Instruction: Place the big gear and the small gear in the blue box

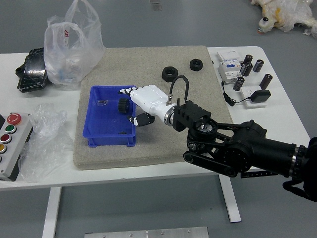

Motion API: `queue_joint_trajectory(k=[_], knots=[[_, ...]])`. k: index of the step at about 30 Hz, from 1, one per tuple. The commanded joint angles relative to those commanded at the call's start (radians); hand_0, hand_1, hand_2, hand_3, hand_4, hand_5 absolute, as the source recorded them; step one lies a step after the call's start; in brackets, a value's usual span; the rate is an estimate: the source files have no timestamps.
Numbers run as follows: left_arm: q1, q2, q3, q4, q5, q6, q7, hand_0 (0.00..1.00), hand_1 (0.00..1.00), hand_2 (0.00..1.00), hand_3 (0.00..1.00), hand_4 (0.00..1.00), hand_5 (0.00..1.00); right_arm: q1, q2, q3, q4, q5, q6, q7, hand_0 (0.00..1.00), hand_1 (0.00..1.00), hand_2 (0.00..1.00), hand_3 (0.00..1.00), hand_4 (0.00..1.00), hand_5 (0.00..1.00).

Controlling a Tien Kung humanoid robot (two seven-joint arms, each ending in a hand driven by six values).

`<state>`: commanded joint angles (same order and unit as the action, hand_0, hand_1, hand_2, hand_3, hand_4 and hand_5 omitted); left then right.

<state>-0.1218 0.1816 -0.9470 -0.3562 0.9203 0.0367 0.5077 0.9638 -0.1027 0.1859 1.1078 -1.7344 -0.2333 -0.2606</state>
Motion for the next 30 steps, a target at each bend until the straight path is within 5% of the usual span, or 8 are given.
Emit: queue_joint_trajectory(k=[7,14,15,20,21,26,27,30], knots=[[0.001,-0.002,0.001,0.000,-0.002,0.000,0.000,0.853,0.873,0.864,0.975,0.817,0.801,-0.022,-0.022,0.072,0.032,0.055,-0.028,0.027,0.533,0.775,0.868,0.912,0.687,0.255],[0.005,-0.006,0.009,0.001,-0.016,0.004,-0.004,0.853,0.873,0.863,0.975,0.817,0.802,-0.143,-0.129,0.284,0.143,0.270,-0.060,0.184,0.488,0.714,0.793,0.845,0.695,0.274],[0.006,-0.007,0.010,0.001,-0.018,0.004,-0.004,0.853,0.872,0.863,0.975,0.817,0.800,-0.163,-0.146,0.320,0.156,0.306,-0.050,0.213,0.492,0.667,0.720,0.715,0.745,0.402],[0.009,-0.009,0.015,0.001,-0.027,0.006,-0.007,0.853,0.872,0.863,0.975,0.817,0.800,-0.283,-0.215,0.509,0.183,0.497,0.051,0.376,0.492,0.667,0.720,0.715,0.745,0.402],[0.009,-0.009,0.015,0.001,-0.027,0.006,-0.007,0.853,0.873,0.863,0.976,0.816,0.796,-0.309,-0.223,0.551,0.186,0.539,0.077,0.409,0.665,0.711,0.737,0.757,0.869,0.694],[0.010,-0.011,0.017,0.002,-0.029,0.006,-0.010,0.853,0.873,0.863,0.976,0.816,0.796,-0.425,-0.261,0.711,0.232,0.728,0.216,0.530,0.665,0.711,0.737,0.757,0.869,0.694],[0.010,-0.011,0.018,0.002,-0.030,0.006,-0.011,0.853,0.872,0.863,0.976,0.816,0.795,-0.446,-0.268,0.737,0.239,0.762,0.240,0.545,0.791,0.744,0.750,0.767,0.956,0.906],[0.010,-0.010,0.017,0.003,-0.028,0.005,-0.012,0.853,0.872,0.863,0.976,0.816,0.795,-0.513,-0.283,0.822,0.246,0.880,0.311,0.569,0.791,0.744,0.750,0.767,0.956,0.906]])
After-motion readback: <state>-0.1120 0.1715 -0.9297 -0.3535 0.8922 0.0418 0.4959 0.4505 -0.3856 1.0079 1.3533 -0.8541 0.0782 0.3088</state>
